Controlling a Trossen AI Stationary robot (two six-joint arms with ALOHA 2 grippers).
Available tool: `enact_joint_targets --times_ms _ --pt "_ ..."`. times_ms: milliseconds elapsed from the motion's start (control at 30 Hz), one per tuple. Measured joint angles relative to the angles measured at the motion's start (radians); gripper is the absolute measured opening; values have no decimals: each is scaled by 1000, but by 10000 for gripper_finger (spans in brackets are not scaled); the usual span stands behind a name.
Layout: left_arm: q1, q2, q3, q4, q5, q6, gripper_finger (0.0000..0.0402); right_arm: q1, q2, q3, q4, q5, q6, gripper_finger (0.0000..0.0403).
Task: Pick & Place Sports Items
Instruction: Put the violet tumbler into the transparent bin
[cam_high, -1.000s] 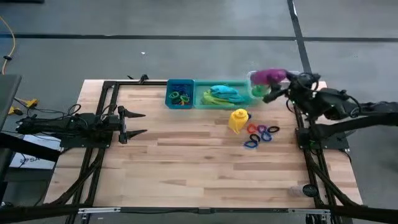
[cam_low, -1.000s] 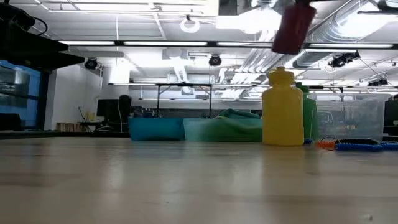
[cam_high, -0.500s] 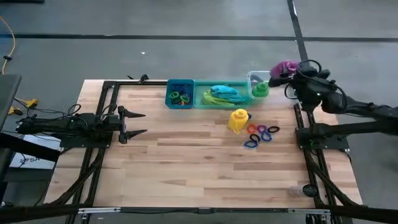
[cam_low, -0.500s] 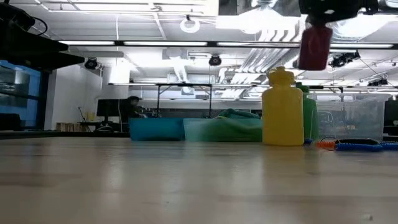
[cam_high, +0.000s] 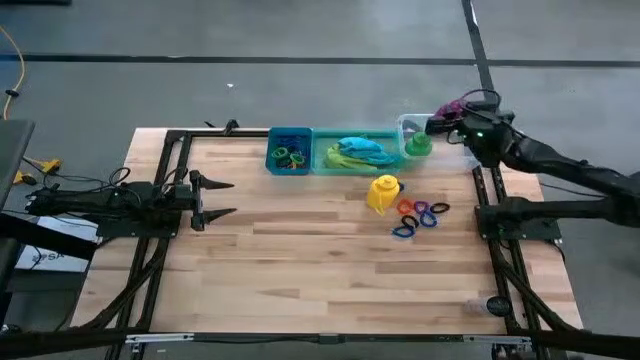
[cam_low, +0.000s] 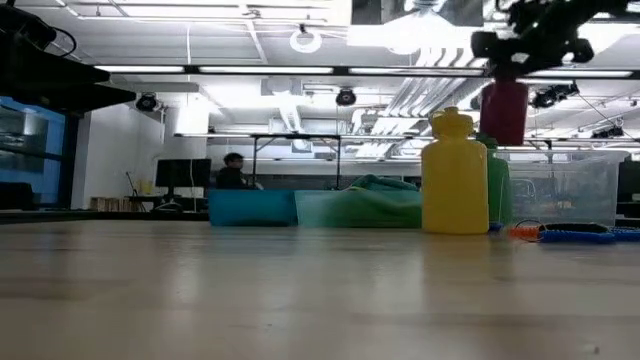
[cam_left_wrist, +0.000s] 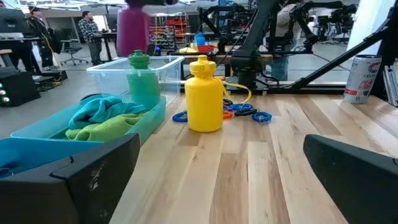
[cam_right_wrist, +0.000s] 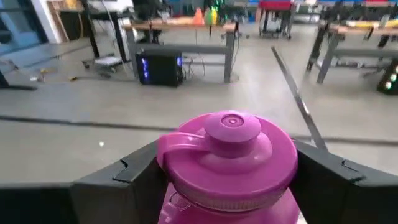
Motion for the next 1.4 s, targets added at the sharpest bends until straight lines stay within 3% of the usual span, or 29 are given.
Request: enact_joint_targets --times_ms 233,767,1000,1400 --pt "0 0 0 0 0 0 368 -94 90 0 -31 -93 33 204" --pt "0 0 0 0 0 0 368 -145 249 -15 -20 -117 79 204" --pt "0 0 2 0 0 0 368 -153 256 -122 86 -114 157 204" --pt "0 0 2 0 0 0 368 -153 252 -255 289 -150 152 204"
